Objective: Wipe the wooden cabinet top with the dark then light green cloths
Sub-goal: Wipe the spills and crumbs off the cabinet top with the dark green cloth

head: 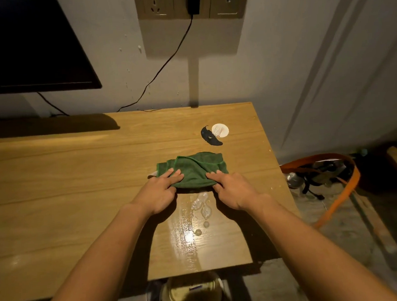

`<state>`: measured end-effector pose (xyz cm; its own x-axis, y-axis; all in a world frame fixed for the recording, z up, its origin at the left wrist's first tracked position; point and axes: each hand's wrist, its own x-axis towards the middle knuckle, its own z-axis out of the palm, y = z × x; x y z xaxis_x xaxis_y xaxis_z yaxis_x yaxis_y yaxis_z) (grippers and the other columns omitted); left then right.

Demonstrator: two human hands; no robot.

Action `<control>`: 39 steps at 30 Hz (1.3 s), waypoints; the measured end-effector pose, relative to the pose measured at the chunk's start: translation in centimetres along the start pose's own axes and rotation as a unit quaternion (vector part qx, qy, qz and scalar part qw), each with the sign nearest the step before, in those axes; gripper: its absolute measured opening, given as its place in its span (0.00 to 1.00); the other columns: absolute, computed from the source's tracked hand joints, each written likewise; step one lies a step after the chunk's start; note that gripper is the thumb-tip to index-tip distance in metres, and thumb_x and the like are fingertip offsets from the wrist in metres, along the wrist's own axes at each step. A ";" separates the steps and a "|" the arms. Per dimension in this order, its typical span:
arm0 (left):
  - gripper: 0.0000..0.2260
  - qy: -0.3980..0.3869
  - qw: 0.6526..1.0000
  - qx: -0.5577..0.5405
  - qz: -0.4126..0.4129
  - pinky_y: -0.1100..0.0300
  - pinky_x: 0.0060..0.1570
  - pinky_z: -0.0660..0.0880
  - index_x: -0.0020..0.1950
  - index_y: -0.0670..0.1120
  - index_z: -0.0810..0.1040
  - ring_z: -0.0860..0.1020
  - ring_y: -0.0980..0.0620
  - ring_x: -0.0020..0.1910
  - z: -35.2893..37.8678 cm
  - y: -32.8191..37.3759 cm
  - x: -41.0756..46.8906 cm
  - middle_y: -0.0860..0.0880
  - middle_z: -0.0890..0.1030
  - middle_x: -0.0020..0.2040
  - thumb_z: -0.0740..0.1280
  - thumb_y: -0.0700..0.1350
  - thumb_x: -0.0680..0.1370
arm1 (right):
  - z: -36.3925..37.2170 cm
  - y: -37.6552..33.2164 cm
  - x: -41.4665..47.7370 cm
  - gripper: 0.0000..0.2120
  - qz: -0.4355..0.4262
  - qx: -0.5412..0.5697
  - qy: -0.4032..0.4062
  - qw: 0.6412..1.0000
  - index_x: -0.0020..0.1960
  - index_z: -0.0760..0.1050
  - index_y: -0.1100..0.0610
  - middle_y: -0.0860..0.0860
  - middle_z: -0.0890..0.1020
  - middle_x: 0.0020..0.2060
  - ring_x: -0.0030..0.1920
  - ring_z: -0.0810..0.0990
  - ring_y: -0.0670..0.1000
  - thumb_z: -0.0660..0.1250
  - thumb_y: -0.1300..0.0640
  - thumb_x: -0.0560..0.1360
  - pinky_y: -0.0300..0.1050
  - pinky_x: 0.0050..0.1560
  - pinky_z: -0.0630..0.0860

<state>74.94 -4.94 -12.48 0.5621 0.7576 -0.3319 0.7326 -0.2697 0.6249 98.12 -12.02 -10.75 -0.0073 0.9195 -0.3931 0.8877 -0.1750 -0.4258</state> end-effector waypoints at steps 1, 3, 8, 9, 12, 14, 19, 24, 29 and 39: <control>0.24 0.001 1.000 -0.004 -0.002 0.64 0.73 0.43 0.76 0.54 0.65 0.50 0.62 0.77 0.3 0.1 -0.6 0.58 0.60 0.77 0.56 0.39 0.80 | 0.2 0.0 -0.4 0.23 -0.002 0.000 -0.001 1.000 0.76 0.62 0.45 0.54 0.62 0.77 0.75 0.62 0.56 0.57 0.53 0.82 0.47 0.75 0.56; 0.24 0.007 1.000 -0.011 -0.006 0.66 0.72 0.42 0.76 0.53 0.65 0.50 0.62 0.77 0.9 0.2 -1.8 0.58 0.60 0.77 0.57 0.39 0.80 | 0.6 -0.2 -1.4 0.23 -0.009 0.002 -0.002 1.000 0.76 0.62 0.46 0.54 0.62 0.76 0.76 0.61 0.55 0.57 0.54 0.82 0.46 0.75 0.55; 0.24 0.020 0.999 -0.016 -0.020 0.66 0.72 0.41 0.75 0.54 0.66 0.50 0.62 0.77 2.4 0.4 -4.7 0.59 0.60 0.77 0.57 0.39 0.80 | 1.7 -0.4 -3.6 0.23 -0.033 0.004 -0.005 0.999 0.76 0.63 0.48 0.52 0.64 0.76 0.76 0.59 0.51 0.57 0.55 0.82 0.42 0.73 0.53; 0.24 0.019 0.999 -0.020 -0.023 0.65 0.73 0.42 0.75 0.54 0.66 0.50 0.62 0.77 2.6 0.4 -5.2 0.59 0.61 0.77 0.57 0.39 0.80 | 1.9 -0.4 -4.0 0.23 -0.032 0.006 -0.006 0.999 0.76 0.63 0.47 0.52 0.63 0.76 0.76 0.59 0.51 0.57 0.54 0.82 0.42 0.74 0.52; 0.24 0.016 0.999 -0.021 -0.030 0.62 0.75 0.43 0.75 0.54 0.65 0.50 0.61 0.77 3.2 0.5 -6.4 0.59 0.60 0.77 0.57 0.39 0.80 | 2.3 -0.6 -5.0 0.23 -0.034 0.009 -0.009 0.999 0.76 0.62 0.47 0.51 0.63 0.76 0.77 0.59 0.51 0.56 0.55 0.82 0.41 0.73 0.51; 0.24 0.016 0.999 -0.014 -0.031 0.63 0.75 0.43 0.76 0.54 0.65 0.50 0.61 0.77 3.4 0.6 -7.1 0.59 0.60 0.77 0.57 0.39 0.80 | 2.6 -0.8 -5.7 0.23 -0.038 0.010 -0.011 0.999 0.77 0.61 0.48 0.51 0.62 0.77 0.77 0.58 0.50 0.56 0.55 0.82 0.41 0.74 0.50; 0.24 0.027 0.999 -0.021 -0.033 0.67 0.71 0.41 0.75 0.54 0.65 0.50 0.61 0.77 4.6 0.8 -9.0 0.59 0.60 0.77 0.57 0.38 0.80 | 3.6 -1.0 -7.2 0.23 -0.047 0.008 -0.016 0.999 0.77 0.61 0.49 0.50 0.63 0.76 0.77 0.56 0.49 0.55 0.56 0.82 0.42 0.74 0.50; 0.24 0.024 0.999 -0.018 -0.025 0.66 0.73 0.42 0.76 0.53 0.65 0.50 0.60 0.77 5.3 0.9 -11.0 0.58 0.60 0.77 0.57 0.38 0.80 | 4.9 -1.3 -9.1 0.23 -0.048 0.008 -0.013 0.999 0.77 0.62 0.49 0.49 0.63 0.76 0.77 0.56 0.49 0.55 0.56 0.82 0.42 0.75 0.51; 0.25 0.015 1.000 -0.011 -0.017 0.66 0.72 0.43 0.76 0.53 0.64 0.49 0.60 0.77 6.3 1.0 -13.4 0.57 0.59 0.78 0.57 0.38 0.80 | 6.5 -1.7 -11.7 0.23 -0.050 0.012 -0.013 0.999 0.77 0.61 0.49 0.49 0.63 0.76 0.77 0.56 0.49 0.56 0.57 0.82 0.42 0.75 0.50; 0.25 -0.007 1.000 -0.010 0.001 0.62 0.75 0.45 0.77 0.52 0.63 0.48 0.59 0.78 8.4 0.7 -18.0 0.56 0.58 0.78 0.56 0.37 0.80 | 9.2 -2.4 -15.7 0.24 -0.068 -0.012 -0.023 0.997 0.78 0.60 0.50 0.50 0.61 0.77 0.78 0.54 0.49 0.56 0.58 0.82 0.45 0.75 0.52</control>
<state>68.57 -23.77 -11.96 0.5686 0.7485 -0.3413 0.7243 -0.2589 0.6390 91.82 -29.24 -11.10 -0.1488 0.9170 -0.3701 0.8883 -0.0406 -0.4576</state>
